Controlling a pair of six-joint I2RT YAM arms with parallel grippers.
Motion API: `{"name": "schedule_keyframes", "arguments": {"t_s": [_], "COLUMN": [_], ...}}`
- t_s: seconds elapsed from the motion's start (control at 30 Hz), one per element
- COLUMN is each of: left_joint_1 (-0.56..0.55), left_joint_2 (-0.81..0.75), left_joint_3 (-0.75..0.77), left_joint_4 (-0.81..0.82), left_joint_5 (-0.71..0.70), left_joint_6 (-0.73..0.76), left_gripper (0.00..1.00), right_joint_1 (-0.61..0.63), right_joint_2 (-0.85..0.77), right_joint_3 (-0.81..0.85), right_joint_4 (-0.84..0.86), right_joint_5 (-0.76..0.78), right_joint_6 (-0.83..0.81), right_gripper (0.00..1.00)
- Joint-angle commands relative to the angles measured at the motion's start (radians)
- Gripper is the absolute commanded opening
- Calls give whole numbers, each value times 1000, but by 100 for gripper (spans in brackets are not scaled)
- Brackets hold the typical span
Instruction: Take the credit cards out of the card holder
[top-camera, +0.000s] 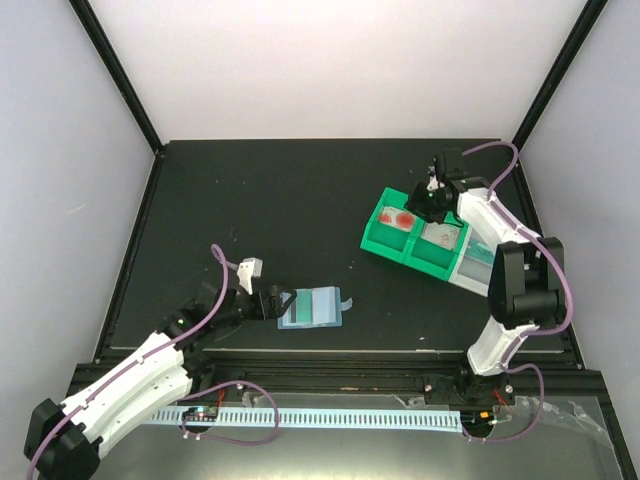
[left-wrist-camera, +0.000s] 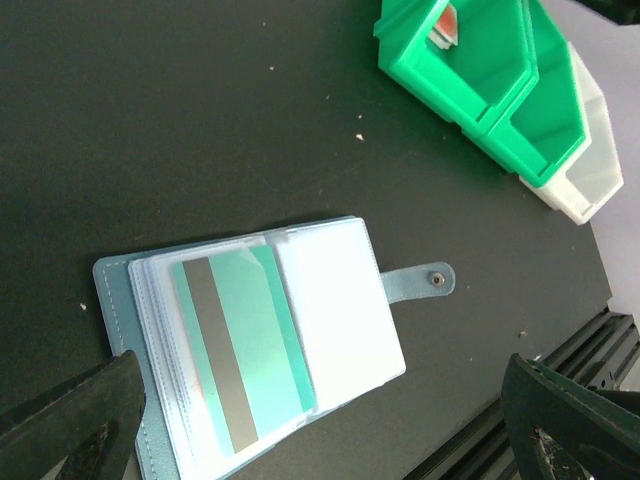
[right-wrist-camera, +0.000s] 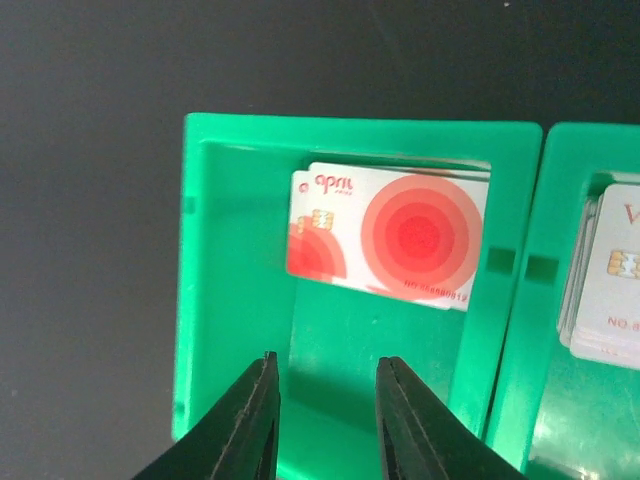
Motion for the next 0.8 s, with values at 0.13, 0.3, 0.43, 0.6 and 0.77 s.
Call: {"name": "schedule_keyframes", "arguments": {"t_s": [0.13,0.3,0.43,0.6,0.77], "left_joint_1": [15,43,65,88,99], "left_joint_2": [59,112,152,188,225], "left_joint_3": [6,-23,-53,-67,-98], "left_joint_4": [27,96,180,250,315], "left_joint_5": [81,172,241,302,325], "left_joint_6": [-22,-44,-67,-88,-121], "left_gripper": [99,99,99,99,98], "right_joint_1": [10,73,138,252,389], "right_joint_2": [-209,-321,-393,-467,-511], "right_joint_3": [-133,-235,-304,-400,-511], "right_joint_4": [51,81,109,170,301], "right_joint_5": [-93,-125,-142,-152,-162], "right_joint_6": [-38,-49,-44,-9,61], "right_gripper": [32,32,32,32,31]}}
